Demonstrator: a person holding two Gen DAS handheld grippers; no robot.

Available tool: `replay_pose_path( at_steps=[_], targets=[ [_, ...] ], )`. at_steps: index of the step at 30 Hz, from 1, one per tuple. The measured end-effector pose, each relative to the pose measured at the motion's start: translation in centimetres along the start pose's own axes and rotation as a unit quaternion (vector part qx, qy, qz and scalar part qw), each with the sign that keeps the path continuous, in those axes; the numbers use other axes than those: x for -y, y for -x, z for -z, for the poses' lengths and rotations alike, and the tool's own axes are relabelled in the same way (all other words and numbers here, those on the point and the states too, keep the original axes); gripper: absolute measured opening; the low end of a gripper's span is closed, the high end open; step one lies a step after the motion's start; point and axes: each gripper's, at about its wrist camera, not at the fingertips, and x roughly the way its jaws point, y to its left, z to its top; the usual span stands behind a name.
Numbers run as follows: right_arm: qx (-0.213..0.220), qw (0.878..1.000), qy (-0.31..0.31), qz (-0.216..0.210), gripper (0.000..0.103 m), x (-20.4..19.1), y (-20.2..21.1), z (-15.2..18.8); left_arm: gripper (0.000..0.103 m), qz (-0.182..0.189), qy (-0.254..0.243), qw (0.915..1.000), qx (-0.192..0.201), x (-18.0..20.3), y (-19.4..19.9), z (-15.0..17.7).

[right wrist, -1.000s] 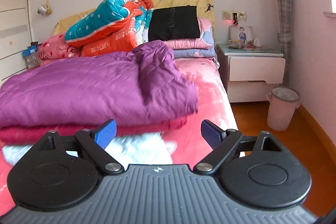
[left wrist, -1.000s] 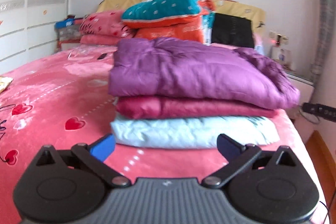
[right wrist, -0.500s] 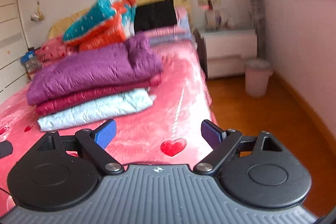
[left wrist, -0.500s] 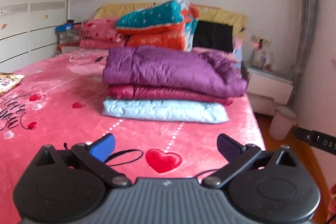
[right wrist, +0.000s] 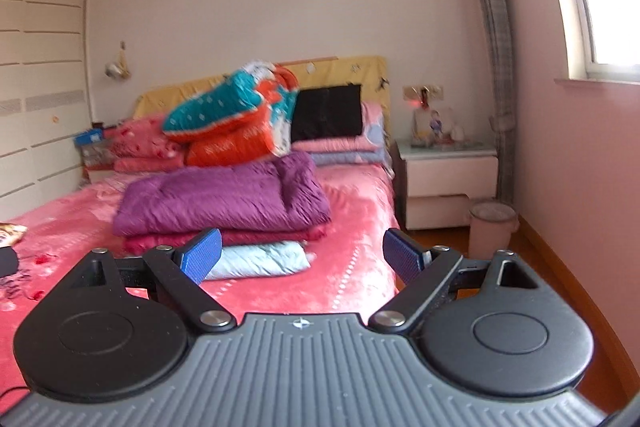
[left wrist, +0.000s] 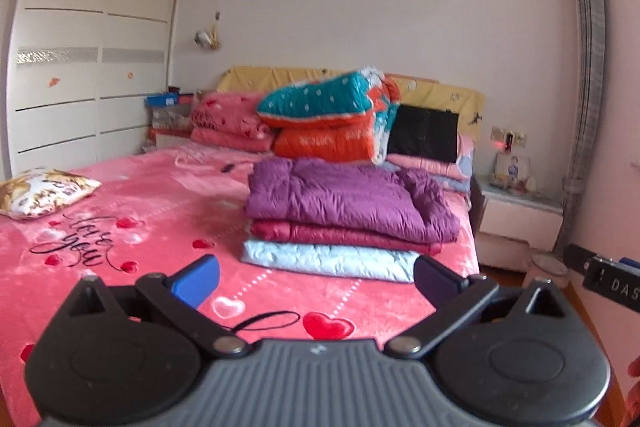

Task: Fold large clothes

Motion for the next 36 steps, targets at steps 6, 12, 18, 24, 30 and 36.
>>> replay_pose_path(
  at_steps=[6, 12, 18, 24, 30, 36],
  targets=[
    [0.024, 0.999, 0.021, -0.002, 0.103, -1.1, 2.3, -0.6, 0.102, -0.017, -0.002, 0.9998, 0.010, 0.0, 2.1, 0.1],
    [0.038, 0.999, 0.012, 0.004, 0.103, -0.9, 3.9, -0.7, 0.102, -0.027, -0.021, 0.9994, 0.011, 0.4, 2.6, 0.7],
    [0.039, 0.999, 0.017, 0.015, 0.103, -1.1, 3.8, 0.4, 0.102, -0.034, -0.035, 0.9988, 0.011, 0.8, 2.6, 1.4],
    [0.026, 0.999, 0.021, 0.012, 0.103, -1.3, 3.4, 1.4, 0.102, -0.039, -0.041, 0.9984, 0.005, 0.8, 1.8, 2.2],
    [0.017, 1.000, 0.023, 0.006, 0.103, -1.5, 2.6, 2.0, 0.102, -0.032, -0.035, 0.9989, 0.002, 0.4, 1.3, 3.1],
    [0.005, 1.000, 0.026, 0.001, 0.103, -1.4, 1.7, 2.5, 0.102, -0.038, -0.055, 0.9977, 0.005, 1.0, 1.0, 4.0]
  ],
)
